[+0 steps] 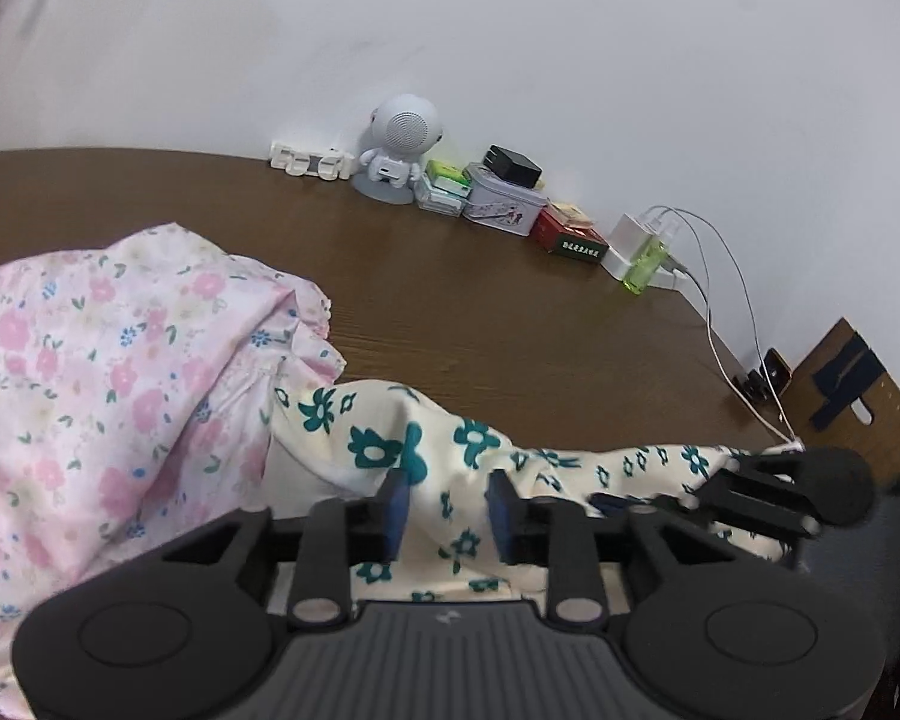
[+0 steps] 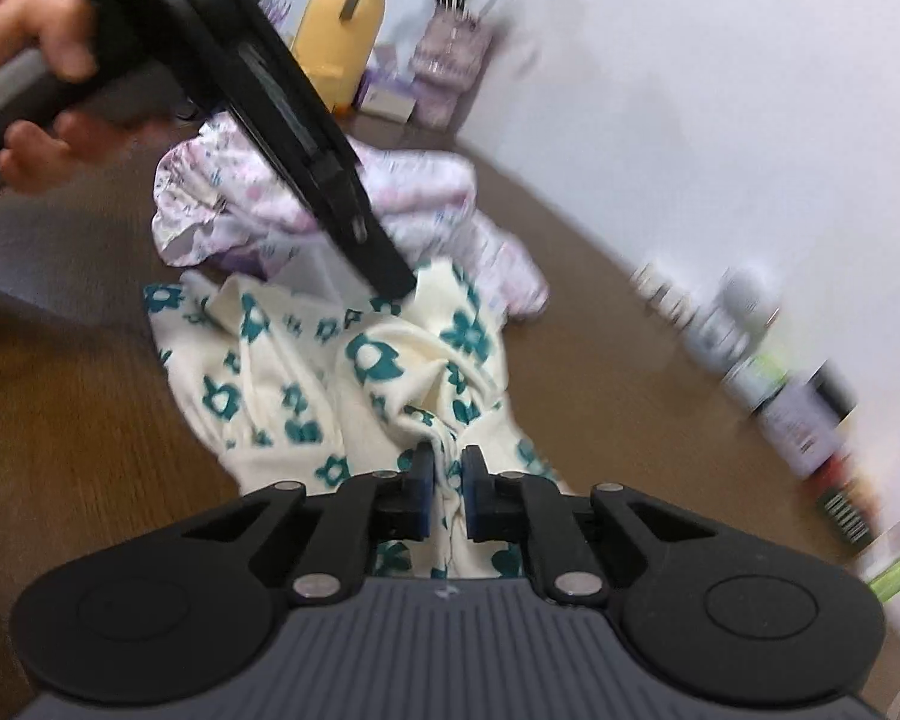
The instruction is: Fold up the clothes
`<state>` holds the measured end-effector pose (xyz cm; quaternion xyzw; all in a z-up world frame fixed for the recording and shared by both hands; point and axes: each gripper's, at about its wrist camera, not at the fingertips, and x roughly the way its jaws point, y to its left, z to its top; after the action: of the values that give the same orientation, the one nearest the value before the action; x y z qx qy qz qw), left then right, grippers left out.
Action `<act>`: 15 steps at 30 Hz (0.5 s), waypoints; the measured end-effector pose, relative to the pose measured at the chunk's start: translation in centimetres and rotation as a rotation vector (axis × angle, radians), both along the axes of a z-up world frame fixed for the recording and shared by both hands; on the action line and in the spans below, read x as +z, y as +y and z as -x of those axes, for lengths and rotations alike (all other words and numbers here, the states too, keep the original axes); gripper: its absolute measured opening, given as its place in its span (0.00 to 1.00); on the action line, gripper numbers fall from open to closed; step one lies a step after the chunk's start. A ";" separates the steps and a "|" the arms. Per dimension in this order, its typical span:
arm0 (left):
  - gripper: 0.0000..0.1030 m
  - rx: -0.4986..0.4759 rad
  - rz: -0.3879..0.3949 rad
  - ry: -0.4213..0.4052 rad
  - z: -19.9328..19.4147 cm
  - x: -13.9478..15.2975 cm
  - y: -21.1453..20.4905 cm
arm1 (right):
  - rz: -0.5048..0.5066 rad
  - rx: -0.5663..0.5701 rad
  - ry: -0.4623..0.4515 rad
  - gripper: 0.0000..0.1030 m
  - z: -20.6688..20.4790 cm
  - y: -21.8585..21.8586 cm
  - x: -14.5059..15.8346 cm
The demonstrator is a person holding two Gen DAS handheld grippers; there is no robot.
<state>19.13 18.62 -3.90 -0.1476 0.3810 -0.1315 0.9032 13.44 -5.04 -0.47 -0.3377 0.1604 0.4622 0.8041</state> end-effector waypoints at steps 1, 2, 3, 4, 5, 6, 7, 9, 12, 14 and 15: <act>0.34 0.007 0.011 0.005 -0.4 -0.2 0.1 | 0.004 0.004 -0.022 0.09 0.3 0.1 -0.1; 0.34 0.012 0.008 0.013 -0.8 -0.4 -0.1 | 0.015 0.011 -0.027 0.09 0.5 0.2 -0.3; 0.31 0.018 0.006 0.021 -1.2 -0.6 -0.3 | 0.027 0.019 -0.032 0.09 0.7 0.3 -0.6; 0.26 0.022 -0.001 0.029 -1.6 -0.9 -0.4 | 0.038 0.026 -0.037 0.09 0.9 0.5 -0.9; 0.01 0.019 -0.031 0.040 -1.8 -1.1 -0.7 | 0.048 0.033 -0.034 0.09 1.1 0.6 -1.3; 0.01 0.015 -0.064 0.050 -1.8 -1.4 -1.0 | 0.055 0.041 -0.023 0.09 1.2 0.7 -1.7; 0.01 0.007 -0.107 0.055 -1.5 -1.6 -1.2 | 0.061 0.049 -0.012 0.09 1.3 0.8 -2.0; 0.01 -0.016 -0.189 0.060 -0.8 -1.9 -1.6 | 0.067 0.061 0.023 0.09 1.3 0.7 -2.4; 0.01 -0.067 -0.320 0.060 0.2 -2.1 -2.8 | 0.064 0.071 0.097 0.10 0.6 0.7 -2.3; 0.02 -0.110 -0.420 0.056 0.6 -2.4 -3.9 | 0.063 0.070 0.142 0.12 0.1 0.8 -2.1; 0.03 -0.130 -0.464 0.057 0.8 -2.6 -4.4 | 0.051 0.070 0.170 0.16 -0.3 0.7 -1.9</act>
<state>18.32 14.22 -6.48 0.0851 0.4352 -0.0939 0.8914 13.70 -4.38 -2.35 -0.3231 0.2277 0.5127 0.7622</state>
